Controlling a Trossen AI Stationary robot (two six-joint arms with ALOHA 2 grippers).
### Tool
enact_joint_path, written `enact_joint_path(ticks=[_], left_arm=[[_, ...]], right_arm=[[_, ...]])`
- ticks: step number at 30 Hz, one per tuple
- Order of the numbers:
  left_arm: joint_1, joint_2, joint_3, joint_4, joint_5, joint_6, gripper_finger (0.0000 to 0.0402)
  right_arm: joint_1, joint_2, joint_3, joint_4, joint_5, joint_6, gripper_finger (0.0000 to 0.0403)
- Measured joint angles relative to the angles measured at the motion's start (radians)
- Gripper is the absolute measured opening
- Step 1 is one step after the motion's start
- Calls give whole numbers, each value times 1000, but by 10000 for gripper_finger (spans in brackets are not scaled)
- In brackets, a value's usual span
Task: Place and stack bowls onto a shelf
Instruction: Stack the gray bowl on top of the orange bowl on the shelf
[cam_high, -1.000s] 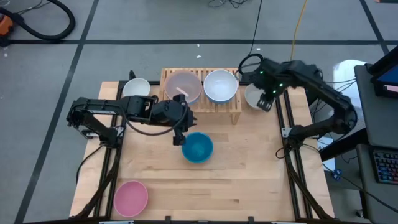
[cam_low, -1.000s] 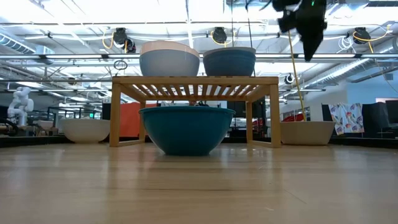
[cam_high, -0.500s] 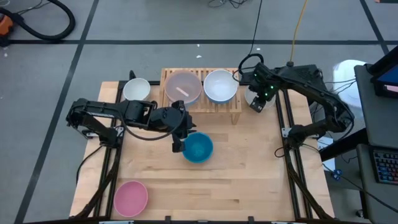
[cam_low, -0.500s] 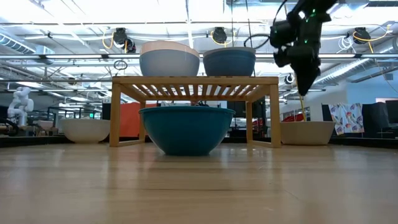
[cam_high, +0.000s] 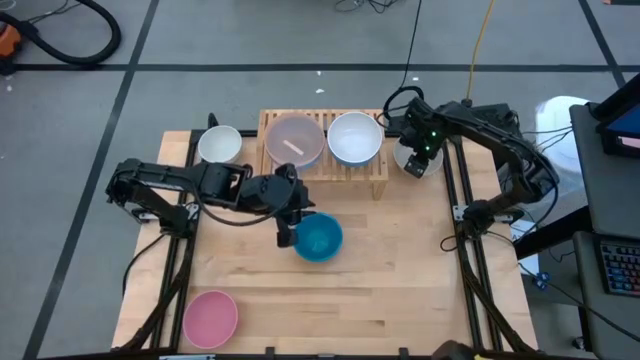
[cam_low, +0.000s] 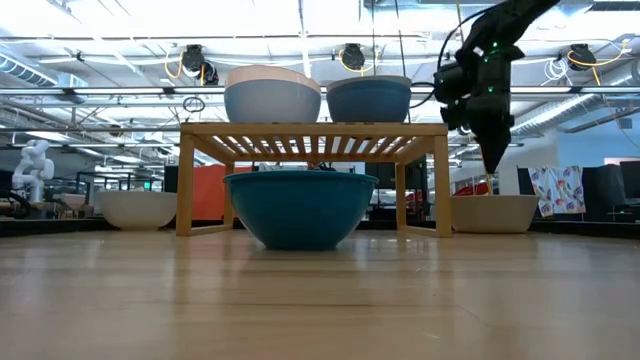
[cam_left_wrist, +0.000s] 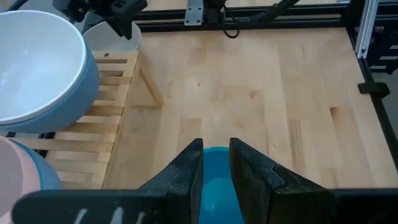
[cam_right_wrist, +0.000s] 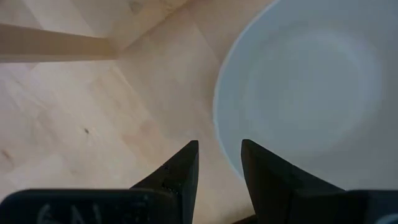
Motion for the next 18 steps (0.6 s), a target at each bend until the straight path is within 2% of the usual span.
enact_joint_path(ticks=[3,15,18], left_arm=[[-6,0,0,0,0,-18,83],[-7,0,0,0,0,-58,83],[-7,0,0,0,0,-59,83]], right_arm=[[-10,24,0,0,0,-18,116],[-47,58,0,12,-3,151,116],[-47,57,-9,27,-2,120,116]])
